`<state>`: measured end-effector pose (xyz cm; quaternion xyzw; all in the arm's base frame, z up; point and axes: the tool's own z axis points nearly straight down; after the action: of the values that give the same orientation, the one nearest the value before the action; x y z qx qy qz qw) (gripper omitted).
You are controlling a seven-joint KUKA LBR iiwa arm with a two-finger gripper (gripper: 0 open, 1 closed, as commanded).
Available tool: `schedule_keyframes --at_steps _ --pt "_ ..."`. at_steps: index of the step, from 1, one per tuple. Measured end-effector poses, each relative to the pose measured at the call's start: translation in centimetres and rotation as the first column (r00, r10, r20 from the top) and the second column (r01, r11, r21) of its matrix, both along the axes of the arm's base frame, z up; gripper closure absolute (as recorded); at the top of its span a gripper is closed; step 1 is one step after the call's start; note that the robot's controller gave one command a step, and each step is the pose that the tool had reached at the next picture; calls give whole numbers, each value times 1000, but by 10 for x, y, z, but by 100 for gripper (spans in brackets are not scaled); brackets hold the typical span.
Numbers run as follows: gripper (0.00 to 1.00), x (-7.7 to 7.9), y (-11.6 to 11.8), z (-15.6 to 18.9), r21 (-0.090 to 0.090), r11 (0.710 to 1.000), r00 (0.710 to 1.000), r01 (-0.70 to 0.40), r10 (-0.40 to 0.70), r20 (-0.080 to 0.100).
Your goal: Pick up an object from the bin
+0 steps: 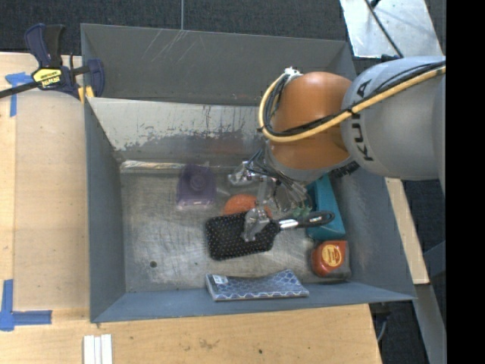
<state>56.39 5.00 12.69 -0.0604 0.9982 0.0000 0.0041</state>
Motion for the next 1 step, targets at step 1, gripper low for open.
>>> schedule_keyframes --at_steps 1 --pt "0 4 4 -32 0 997 997 72 -72 6"
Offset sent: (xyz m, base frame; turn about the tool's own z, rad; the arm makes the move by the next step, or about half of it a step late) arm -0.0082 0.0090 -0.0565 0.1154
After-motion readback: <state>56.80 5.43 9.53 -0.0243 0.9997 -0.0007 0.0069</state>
